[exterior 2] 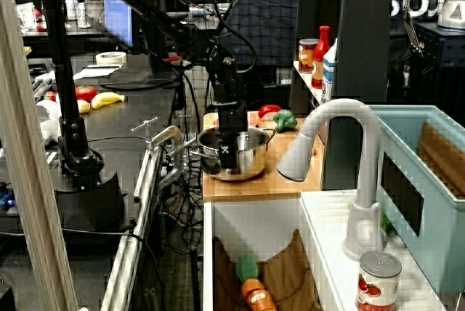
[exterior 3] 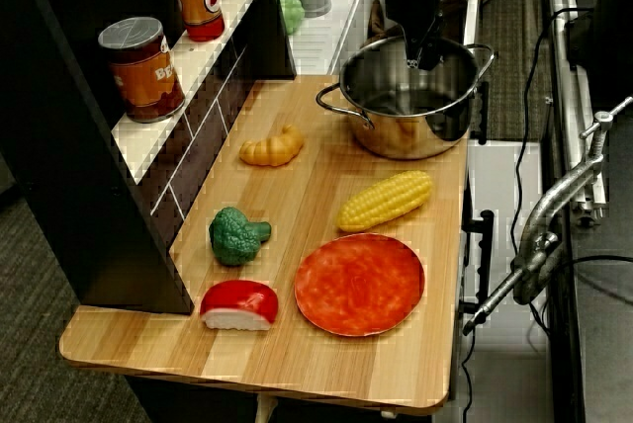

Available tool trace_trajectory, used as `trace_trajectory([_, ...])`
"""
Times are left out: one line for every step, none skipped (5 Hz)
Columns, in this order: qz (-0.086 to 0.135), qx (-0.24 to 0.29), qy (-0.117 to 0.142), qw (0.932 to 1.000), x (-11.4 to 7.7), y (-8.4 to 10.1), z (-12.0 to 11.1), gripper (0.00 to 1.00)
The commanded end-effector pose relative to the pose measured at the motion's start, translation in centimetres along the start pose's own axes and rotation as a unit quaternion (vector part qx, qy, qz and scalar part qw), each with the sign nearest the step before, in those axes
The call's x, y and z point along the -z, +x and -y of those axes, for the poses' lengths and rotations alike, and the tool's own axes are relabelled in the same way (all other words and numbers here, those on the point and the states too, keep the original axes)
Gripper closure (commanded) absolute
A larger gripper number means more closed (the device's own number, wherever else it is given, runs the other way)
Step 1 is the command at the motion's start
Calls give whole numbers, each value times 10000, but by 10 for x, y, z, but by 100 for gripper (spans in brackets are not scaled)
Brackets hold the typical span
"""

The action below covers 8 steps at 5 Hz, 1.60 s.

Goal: Lift pot

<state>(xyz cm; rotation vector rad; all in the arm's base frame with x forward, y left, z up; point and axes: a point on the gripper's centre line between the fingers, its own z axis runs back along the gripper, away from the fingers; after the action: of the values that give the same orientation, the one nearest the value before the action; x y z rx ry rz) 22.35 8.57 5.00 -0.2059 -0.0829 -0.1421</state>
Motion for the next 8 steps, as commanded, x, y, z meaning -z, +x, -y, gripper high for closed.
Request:
trace_trajectory([118,228,128,9996,-11,5,6,100])
trace_trajectory([271,257,50,9993,-34,19,18,100])
trace_trajectory([720,237,-301,9967,-78,43,39,100])
trace_trajectory([1249,278,-412,9909,-128,50,55,100])
trace_trajectory([1552,219,-464,9865,-153,41,56,100])
trace_trajectory([1654,232,-505,9847,-161,30,56,100])
trace_trajectory([1724,73,-493,9838,-154,0,43,100])
trace_trajectory([1837,141,-508,9816,-156,-6,42,100])
